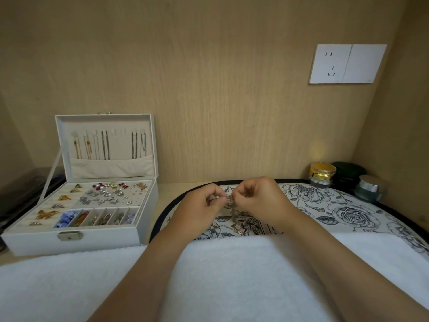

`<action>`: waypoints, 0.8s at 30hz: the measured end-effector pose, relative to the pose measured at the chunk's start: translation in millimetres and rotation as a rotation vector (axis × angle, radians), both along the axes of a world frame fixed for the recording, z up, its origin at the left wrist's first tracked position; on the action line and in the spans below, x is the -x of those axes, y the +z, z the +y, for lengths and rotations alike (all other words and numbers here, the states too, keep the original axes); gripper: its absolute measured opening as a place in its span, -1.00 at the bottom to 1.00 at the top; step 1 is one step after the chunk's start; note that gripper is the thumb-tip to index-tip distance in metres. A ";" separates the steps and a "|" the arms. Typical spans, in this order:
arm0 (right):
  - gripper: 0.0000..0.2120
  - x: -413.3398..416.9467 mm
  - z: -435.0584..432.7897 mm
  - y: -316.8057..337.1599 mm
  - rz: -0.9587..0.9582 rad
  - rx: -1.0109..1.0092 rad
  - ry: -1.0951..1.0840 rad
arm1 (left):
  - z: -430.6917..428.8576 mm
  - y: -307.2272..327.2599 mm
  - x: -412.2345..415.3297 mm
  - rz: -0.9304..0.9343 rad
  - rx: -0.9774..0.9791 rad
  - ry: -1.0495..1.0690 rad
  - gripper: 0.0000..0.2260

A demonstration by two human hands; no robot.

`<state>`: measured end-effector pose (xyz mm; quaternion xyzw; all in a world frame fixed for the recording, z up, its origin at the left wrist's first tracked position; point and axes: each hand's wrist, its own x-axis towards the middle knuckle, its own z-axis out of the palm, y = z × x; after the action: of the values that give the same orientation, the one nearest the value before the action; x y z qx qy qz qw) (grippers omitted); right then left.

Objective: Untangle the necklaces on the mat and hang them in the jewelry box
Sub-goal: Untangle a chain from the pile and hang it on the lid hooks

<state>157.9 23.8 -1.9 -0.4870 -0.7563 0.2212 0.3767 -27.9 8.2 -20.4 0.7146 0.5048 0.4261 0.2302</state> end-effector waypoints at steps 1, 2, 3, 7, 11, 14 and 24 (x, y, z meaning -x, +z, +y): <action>-0.84 -0.9 1.5 -1.1 -0.008 0.023 -0.001 | -0.1 0.1 -0.1 0.004 -0.010 0.009 -0.89; -0.82 -1.9 2.4 -2.5 -0.039 0.025 -0.001 | -0.3 -0.1 0.1 0.024 -0.013 0.019 -0.88; -0.81 -2.7 2.8 -3.9 -0.076 0.016 0.000 | -0.8 -0.5 0.1 0.058 -0.020 0.027 -0.86; -0.85 0.3 0.0 -1.4 -0.025 0.016 0.024 | -1.8 -1.7 -0.2 0.202 -0.115 0.065 -0.82; -0.78 5.5 -6.5 7.4 0.152 0.176 0.102 | -3.9 5.4 -4.4 -0.128 -0.002 0.046 -0.94; -0.78 5.8 -8.1 8.1 0.158 0.223 0.157 | -6.4 7.6 -7.7 -0.274 0.094 0.002 -0.92; -0.90 6.3 -9.4 6.9 -0.401 -0.138 -0.051 | -5.4 7.6 -10.8 -0.156 0.182 0.098 -0.92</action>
<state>151.7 14.4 5.0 -0.5132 -0.8169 0.0580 0.2568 -17.1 2.7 -12.8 0.6300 0.5562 0.4434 0.3116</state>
